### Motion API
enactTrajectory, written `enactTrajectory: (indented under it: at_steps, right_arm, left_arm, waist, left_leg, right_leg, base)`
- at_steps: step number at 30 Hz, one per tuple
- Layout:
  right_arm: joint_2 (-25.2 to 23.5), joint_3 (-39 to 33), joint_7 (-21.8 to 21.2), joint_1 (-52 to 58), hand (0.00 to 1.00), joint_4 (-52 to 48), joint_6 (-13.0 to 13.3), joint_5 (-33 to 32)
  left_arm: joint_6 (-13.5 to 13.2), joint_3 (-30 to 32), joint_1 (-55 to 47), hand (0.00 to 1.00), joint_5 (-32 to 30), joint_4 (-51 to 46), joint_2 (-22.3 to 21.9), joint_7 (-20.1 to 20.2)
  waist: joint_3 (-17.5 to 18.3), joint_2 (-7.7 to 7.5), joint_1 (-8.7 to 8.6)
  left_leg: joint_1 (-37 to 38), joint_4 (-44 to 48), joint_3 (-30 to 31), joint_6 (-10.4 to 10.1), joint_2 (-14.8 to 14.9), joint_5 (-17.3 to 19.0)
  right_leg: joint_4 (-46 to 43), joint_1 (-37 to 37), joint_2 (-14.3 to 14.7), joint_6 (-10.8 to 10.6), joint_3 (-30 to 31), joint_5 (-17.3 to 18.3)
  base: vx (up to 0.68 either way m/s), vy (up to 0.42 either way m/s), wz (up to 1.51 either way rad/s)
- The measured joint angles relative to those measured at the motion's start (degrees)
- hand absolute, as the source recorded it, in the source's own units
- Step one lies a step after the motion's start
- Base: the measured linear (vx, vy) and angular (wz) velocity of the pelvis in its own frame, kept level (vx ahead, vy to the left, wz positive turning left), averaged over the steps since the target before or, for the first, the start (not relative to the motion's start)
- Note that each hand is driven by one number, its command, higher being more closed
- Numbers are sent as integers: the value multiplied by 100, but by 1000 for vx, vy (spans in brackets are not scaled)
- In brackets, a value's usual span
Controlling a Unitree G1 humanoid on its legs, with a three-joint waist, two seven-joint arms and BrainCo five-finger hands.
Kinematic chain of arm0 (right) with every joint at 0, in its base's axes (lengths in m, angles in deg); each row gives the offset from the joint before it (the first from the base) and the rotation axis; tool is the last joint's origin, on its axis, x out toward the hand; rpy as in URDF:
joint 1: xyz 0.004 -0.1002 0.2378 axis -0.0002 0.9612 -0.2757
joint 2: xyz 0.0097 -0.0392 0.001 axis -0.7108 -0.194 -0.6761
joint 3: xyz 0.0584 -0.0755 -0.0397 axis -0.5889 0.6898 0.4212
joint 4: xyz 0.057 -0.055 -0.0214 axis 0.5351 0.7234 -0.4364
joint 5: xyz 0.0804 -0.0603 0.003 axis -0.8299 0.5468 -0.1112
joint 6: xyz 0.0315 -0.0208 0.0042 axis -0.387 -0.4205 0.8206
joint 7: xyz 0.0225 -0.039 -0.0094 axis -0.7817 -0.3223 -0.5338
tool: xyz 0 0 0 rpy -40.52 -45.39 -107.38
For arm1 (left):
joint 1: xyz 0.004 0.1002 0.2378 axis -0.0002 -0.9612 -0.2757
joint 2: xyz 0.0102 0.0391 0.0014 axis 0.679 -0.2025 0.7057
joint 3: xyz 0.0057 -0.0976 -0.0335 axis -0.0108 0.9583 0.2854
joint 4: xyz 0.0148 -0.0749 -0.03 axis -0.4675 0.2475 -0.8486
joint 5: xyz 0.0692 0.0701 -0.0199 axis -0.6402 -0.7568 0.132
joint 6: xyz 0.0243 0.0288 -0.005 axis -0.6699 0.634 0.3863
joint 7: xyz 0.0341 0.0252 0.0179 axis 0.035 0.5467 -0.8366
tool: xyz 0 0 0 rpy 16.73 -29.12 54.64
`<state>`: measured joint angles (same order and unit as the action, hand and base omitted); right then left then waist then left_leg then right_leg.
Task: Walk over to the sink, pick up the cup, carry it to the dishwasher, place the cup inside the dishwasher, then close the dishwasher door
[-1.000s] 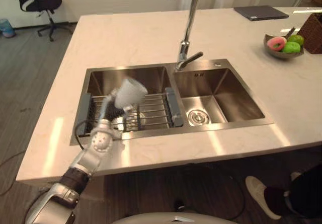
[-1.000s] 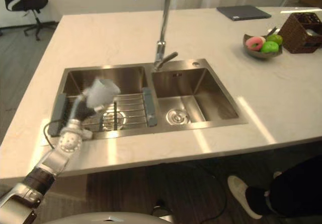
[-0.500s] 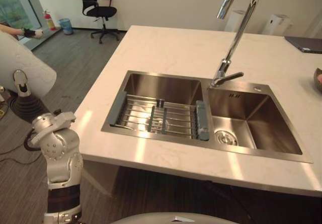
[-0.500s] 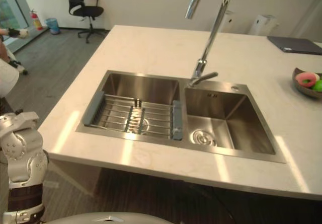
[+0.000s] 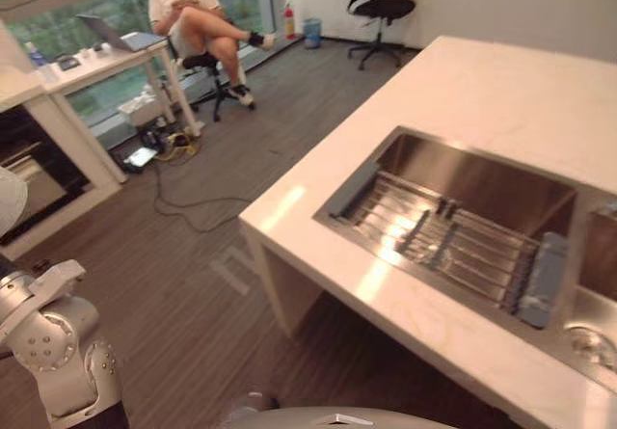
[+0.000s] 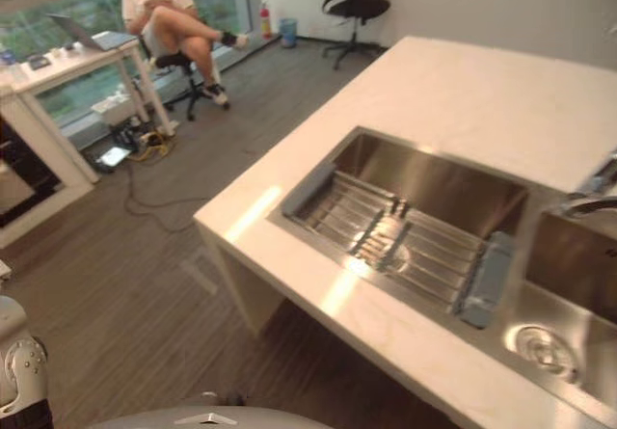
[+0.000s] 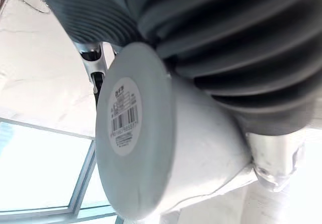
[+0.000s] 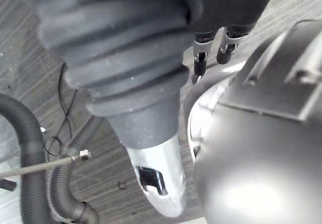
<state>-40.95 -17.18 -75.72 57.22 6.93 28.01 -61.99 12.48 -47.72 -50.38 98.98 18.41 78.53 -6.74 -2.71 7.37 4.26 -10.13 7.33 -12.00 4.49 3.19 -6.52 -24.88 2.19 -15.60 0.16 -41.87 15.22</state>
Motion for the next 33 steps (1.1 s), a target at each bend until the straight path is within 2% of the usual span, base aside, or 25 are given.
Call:
enactTrajectory:
  at_steps: [1,2,3,4,5,6,7,8,9,10,11,12,13,14,15,16,17,18,20,21,22,24,25,30,33]
  right_arm:
    - [-208,-240,-18,-128,0,94,29,-3]
    - [-223,-376,5,-141,0,176,71,-2]
    - [-179,-372,-4,-186,0,200,102,1]
    - [-169,-375,-20,-91,0,179,151,0]
    - [-91,-382,-21,-25,0,184,160,17]
    - [48,-409,-27,103,0,206,130,24]
    - [242,-469,-24,161,0,216,105,102]
    - [411,-551,-18,112,0,204,55,166]
    - [445,-648,-2,68,0,198,5,227]
    - [458,-696,5,44,0,189,-13,287]
    - [450,-726,29,-34,0,168,-24,381]
    - [377,-844,129,-232,0,138,-99,484]
    - [72,-805,264,-385,0,-31,-172,491]
    - [-129,-723,307,-359,0,-201,-237,378]
    - [-281,-663,333,-380,0,-311,-241,49]
    - [-311,-661,305,-396,0,-314,-315,-74]
    - [-408,-654,306,-386,0,-263,-293,-173]
    - [-452,-578,308,-386,0,-259,-223,-170]
    - [-579,-170,239,-384,0,-259,-64,-93]
    - [-639,67,192,-380,0,-247,-118,-102]
    - [-651,187,187,-449,0,-233,-142,-98]
    - [-591,426,98,-613,0,-242,-145,-66]
    - [-555,565,29,-741,0,-244,-243,-48]
    - [-423,1069,10,-819,0,-273,-415,-228]
    - [-426,1313,6,-803,0,-271,-569,-326]
  left_arm:
    - [-25,151,444,100,-10,165,50,65]
    - [-24,148,664,100,-39,273,8,69]
    - [-64,285,826,100,-49,337,78,34]
    - [-62,344,831,100,-53,366,88,-12]
    - [-60,354,853,100,-71,363,101,-52]
    - [-59,459,873,100,-160,362,220,-80]
    - [-40,625,875,100,-199,359,392,-134]
    - [1,759,888,100,-296,320,553,-190]
    - [66,791,897,100,-319,250,619,-184]
    - [98,798,900,100,-344,190,709,-178]
    - [141,865,899,100,-345,35,948,-167]
    - [175,985,830,100,-342,-11,1140,-174]
    - [297,1033,719,100,-207,78,1302,-184]
    - [392,926,677,100,-41,182,1254,-161]
    - [296,672,625,100,196,470,1194,-22]
    - [240,543,623,100,258,680,1160,50]
    - [189,273,582,100,410,1146,1077,175]
    - [189,234,507,100,420,1228,981,172]
    - [184,54,251,100,472,1233,541,179]
    - [183,-242,138,100,491,1224,410,249]
    - [175,-505,-3,100,484,1197,333,379]
    - [174,-720,-216,100,453,1107,103,612]
    - [178,-903,-189,100,450,1094,4,829]
    - [393,-1332,-110,100,454,1426,-79,1246]
    - [445,-1366,-129,100,508,1500,-169,1377]
  waist:
    - [-75,-370,-220]
    - [-137,-389,-244]
    - [-289,-586,-219]
    - [-345,-738,-259]
    - [-330,-723,-260]
    - [-262,-622,-235]
    - [-197,-504,-186]
    - [-200,-443,-107]
    - [-200,-430,-88]
    - [-201,-421,-66]
    - [-218,-383,-20]
    - [-255,-531,88]
    - [-249,-863,237]
    - [-271,-826,188]
    - [-248,-820,152]
    - [-231,-821,154]
    - [-193,-947,193]
    - [-179,-997,203]
    - [-174,-1016,171]
    - [-132,-1061,140]
    - [-76,-1100,190]
    - [89,-992,158]
    - [107,-1016,133]
    - [130,-833,-41]
    - [215,-914,-41]
  left_leg:
    - [35,-427,191,561,-302,-41]
    - [11,125,-201,803,-139,517]
    - [224,1069,-877,635,174,897]
    - [463,1467,-1247,266,572,971]
    - [586,1573,-1310,107,777,935]
    - [759,1531,-1242,-119,1151,728]
    - [893,1197,-1091,-398,1271,472]
    - [1155,396,-1033,-1084,1116,394]
    - [1331,-189,-1045,-1393,992,408]
    - [1558,-925,-1054,-1538,848,280]
    - [1710,-1236,-1110,-1692,714,-119]
    - [1795,-1241,-1156,-1450,608,313]
    - [1850,-1238,-1062,-1343,327,400]
    - [1884,-1239,-733,-1187,334,466]
    - [1867,-1240,-276,-1087,449,506]
    - [1837,-1241,-116,-1051,490,535]
    - [1777,-1241,283,-947,424,583]
    - [1780,-1241,373,-898,370,597]
    - [1849,-1240,565,-801,222,654]
    - [1892,-1240,639,-760,63,703]
    - [1969,-1239,629,-726,-138,795]
    - [1774,-939,566,-693,-241,1034]
    - [1545,-498,598,-699,-254,1263]
    - [1694,-240,526,-785,-3,1409]
    - [1778,-268,351,-809,76,1423]
  right_leg:
    - [297,352,-25,156,-19,-181]
    - [89,307,-324,183,-553,-198]
    - [-144,271,-789,176,-749,-169]
    - [-125,128,-1081,63,-1079,-272]
    - [-116,37,-1189,3,-1266,-322]
    - [-149,-53,-1332,-120,-1566,-409]
    - [-171,-123,-1457,-214,-1832,-567]
    - [-75,-284,-1621,-325,-1978,-810]
    - [39,-424,-1644,-430,-2061,-959]
    - [156,-579,-1643,-553,-2115,-1118]
    - [233,-798,-1602,-793,-2054,-1365]
    - [221,-833,-1720,-786,-1819,-1535]
    - [122,-854,-1946,-418,-1225,-1979]
    - [-143,-795,-1947,102,-515,-2436]
    - [-311,-562,-1490,-429,913,-1922]
    - [-298,-498,-1186,-610,1392,-1623]
    - [-279,-280,-748,-657,2062,-1410]
    - [-258,-180,-604,-708,2320,-1310]
    - [-77,13,-75,-1053,2883,-926]
    - [411,8,154,-1051,2902,-1127]
    - [889,-31,191,-868,2669,-1202]
    - [1561,-320,207,-843,2926,-1223]
    - [1836,-439,211,-884,2984,-1260]
    - [2089,-822,427,-755,2860,-1347]
    - [2304,-904,520,-706,2940,-1380]
  base:
    - [-145,-97,221]
    - [11,-100,199]
    - [39,-51,164]
    - [7,22,146]
    - [-72,153,168]
    - [-92,305,157]
    - [-98,485,169]
    - [-61,485,132]
    - [-54,441,105]
    - [-39,459,110]
    - [-11,560,97]
    - [22,638,88]
    - [45,485,87]
    - [59,445,149]
    - [49,300,165]
    - [46,315,194]
    - [35,167,137]
    - [107,184,133]
    - [106,104,77]
    - [122,68,55]
    - [148,68,24]
    - [175,57,-9]
    - [156,22,7]
    - [105,-52,5]
    - [26,-45,-25]
